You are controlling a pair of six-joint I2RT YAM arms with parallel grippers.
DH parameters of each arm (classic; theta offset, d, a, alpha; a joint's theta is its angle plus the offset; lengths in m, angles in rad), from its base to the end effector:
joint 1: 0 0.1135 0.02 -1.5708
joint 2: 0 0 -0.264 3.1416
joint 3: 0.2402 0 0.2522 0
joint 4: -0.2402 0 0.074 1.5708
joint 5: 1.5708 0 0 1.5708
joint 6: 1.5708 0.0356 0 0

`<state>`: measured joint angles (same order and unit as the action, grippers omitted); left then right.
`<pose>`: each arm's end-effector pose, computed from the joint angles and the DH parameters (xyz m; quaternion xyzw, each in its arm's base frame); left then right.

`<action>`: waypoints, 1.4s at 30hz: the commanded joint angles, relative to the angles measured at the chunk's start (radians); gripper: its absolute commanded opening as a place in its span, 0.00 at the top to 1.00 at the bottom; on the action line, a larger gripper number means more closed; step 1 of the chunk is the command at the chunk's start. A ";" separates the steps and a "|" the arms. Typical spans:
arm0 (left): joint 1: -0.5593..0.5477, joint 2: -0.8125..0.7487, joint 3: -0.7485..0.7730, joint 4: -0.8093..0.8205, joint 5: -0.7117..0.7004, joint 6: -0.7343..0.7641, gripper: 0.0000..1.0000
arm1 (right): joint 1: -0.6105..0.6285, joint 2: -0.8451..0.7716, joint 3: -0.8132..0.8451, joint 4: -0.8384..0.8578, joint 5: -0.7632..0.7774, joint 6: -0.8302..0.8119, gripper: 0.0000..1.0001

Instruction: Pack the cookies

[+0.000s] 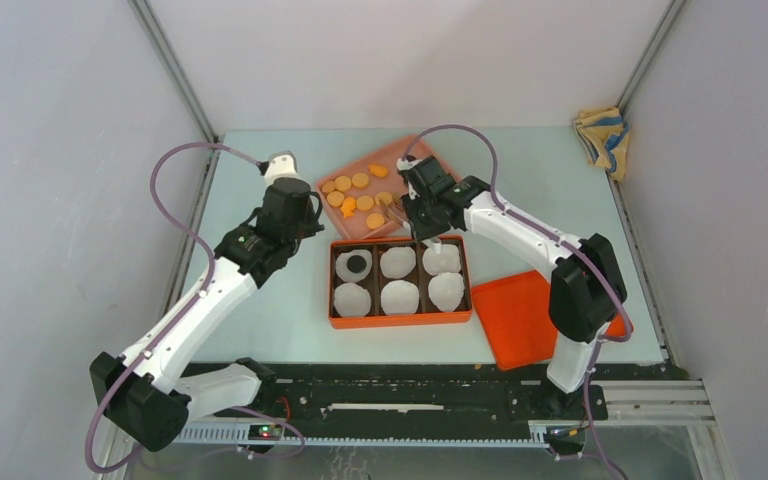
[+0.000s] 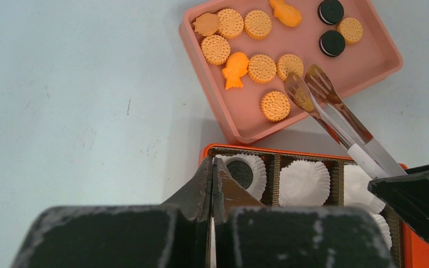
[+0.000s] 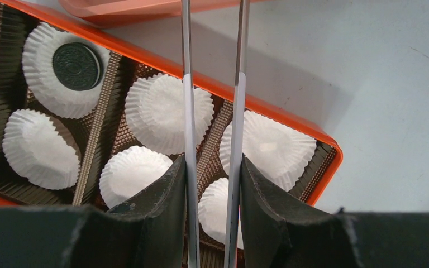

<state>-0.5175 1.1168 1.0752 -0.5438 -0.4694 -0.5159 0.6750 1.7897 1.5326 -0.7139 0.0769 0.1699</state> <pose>0.2162 -0.1045 0.3421 -0.1093 0.8570 -0.0491 0.5012 0.3072 0.2424 0.2766 -0.2275 0.9272 0.0875 0.2843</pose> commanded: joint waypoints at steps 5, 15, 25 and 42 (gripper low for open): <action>0.004 -0.022 -0.012 0.020 -0.010 -0.005 0.99 | -0.014 0.095 0.102 0.027 0.012 0.025 0.64; 0.004 -0.018 -0.024 0.025 0.000 -0.008 0.99 | -0.023 0.143 0.151 0.012 -0.034 0.022 0.62; 0.005 -0.021 -0.034 0.037 0.006 -0.006 0.98 | -0.035 0.199 0.207 -0.008 -0.046 0.039 0.54; 0.016 -0.025 -0.012 0.035 0.012 -0.016 0.99 | 0.004 -0.146 0.043 0.036 -0.061 0.022 0.95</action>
<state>-0.5121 1.1168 1.0641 -0.5362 -0.4599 -0.5167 0.6571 1.8389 1.5887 -0.7132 0.0242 0.1928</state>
